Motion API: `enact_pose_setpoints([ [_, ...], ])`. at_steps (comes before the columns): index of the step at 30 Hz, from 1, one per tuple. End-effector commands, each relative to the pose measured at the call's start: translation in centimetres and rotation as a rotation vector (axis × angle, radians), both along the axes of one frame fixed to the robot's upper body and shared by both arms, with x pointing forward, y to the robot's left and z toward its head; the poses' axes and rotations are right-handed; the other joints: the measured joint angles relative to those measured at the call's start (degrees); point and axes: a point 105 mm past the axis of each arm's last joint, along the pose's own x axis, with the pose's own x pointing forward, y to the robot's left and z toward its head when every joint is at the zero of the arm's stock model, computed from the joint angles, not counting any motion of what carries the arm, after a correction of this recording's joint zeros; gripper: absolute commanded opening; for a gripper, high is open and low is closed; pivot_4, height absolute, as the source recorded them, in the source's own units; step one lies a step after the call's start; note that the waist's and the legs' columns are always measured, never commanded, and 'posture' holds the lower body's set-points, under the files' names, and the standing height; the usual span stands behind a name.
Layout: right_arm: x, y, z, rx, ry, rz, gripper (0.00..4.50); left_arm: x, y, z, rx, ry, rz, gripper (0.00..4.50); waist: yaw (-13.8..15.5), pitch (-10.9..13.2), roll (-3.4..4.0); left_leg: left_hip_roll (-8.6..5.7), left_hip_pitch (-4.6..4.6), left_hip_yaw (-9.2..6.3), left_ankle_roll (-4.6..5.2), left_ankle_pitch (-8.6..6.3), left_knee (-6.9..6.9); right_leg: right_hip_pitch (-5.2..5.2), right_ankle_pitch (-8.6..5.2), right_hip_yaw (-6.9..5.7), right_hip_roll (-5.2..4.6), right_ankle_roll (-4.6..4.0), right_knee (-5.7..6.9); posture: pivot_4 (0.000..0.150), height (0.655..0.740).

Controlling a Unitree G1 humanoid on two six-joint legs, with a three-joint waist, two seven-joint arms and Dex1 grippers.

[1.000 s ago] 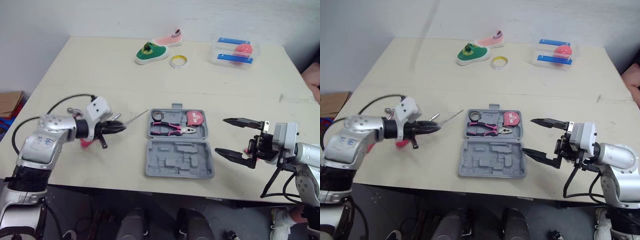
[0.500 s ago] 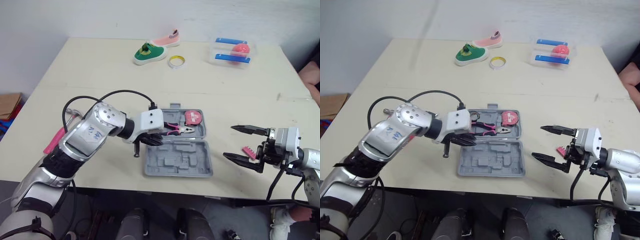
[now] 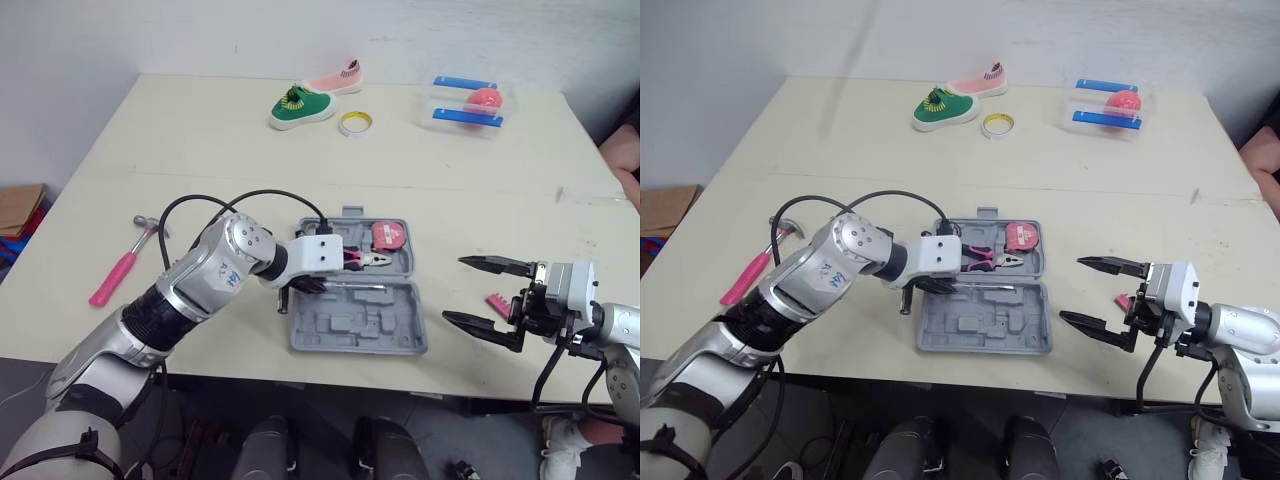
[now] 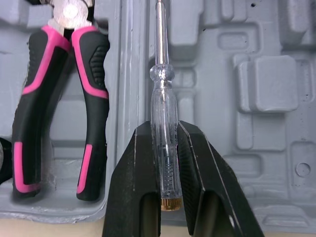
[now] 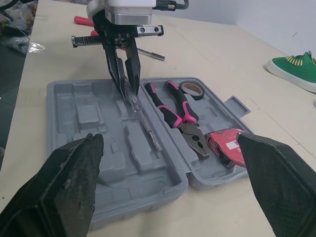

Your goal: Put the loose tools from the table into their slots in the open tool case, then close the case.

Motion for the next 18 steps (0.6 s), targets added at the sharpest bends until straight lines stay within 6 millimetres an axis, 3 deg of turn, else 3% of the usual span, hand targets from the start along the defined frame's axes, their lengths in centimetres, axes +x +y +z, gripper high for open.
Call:
enact_pose_setpoints([
  [1, -0.2, 0.2, 0.8, 0.007, -0.051, 0.007, 4.5, 0.0, -0.3, 0.6, 0.025, -0.049, -0.028, 0.04, 0.0, 0.0, 0.0, 0.0, 0.0, 0.0, 0.0, 0.0, 0.0, 0.0, 0.0, 0.0, 0.0, 0.0, 0.0, 0.15, 0.74],
  [11, -0.3, 0.3, 0.6, 0.007, -0.05, 0.008, 4.5, 0.0, -1.0, 0.5, 0.018, -0.08, -0.055, 0.04, 0.0, 0.0, 0.0, 0.0, -0.03, -0.01, 0.03, -0.02, 0.11, 0.01, 0.0, -0.01, -0.01, 0.0, 0.06, 0.15, 0.74],
  [14, -0.4, 0.3, 0.6, 0.008, -0.048, 0.009, 4.5, 0.1, -1.5, 1.2, -0.018, -0.12, -0.067, 1.53, 0.1, 0.0, 0.0, -0.01, -0.06, -0.03, 0.04, -0.02, 0.18, 0.01, 0.0, -0.02, -0.02, 0.0, 0.08, 0.15, 0.74],
  [15, -0.5, 0.2, 0.6, 0.008, -0.046, 0.01, 4.5, 0.2, -1.6, 1.5, -0.023, -0.139, -0.073, 1.71, 0.1, 0.0, 0.0, 0.0, -0.07, -0.03, 0.04, -0.02, 0.19, 0.01, 0.0, -0.02, -0.02, 0.0, 0.08, 0.15, 0.74],
  [17, -0.5, 0.2, 0.5, 0.009, -0.043, 0.011, 4.5, 0.2, -1.2, 2.1, -0.011, -0.171, -0.08, 2.52, 0.0, 0.0, 0.0, 0.0, -0.08, -0.04, 0.06, -0.04, 0.22, 0.01, 0.0, -0.02, -0.03, 0.0, 0.09, 0.15, 0.74],
  [18, -0.5, 0.1, 0.5, 0.01, -0.042, 0.012, 4.5, 0.1, -1.1, 2.3, -0.007, -0.176, -0.081, 2.52, 0.0, 0.0, 0.0, 0.0, -0.08, -0.04, 0.06, -0.04, 0.22, 0.01, 0.0, -0.02, -0.03, 0.0, 0.09, 0.15, 0.74],
])
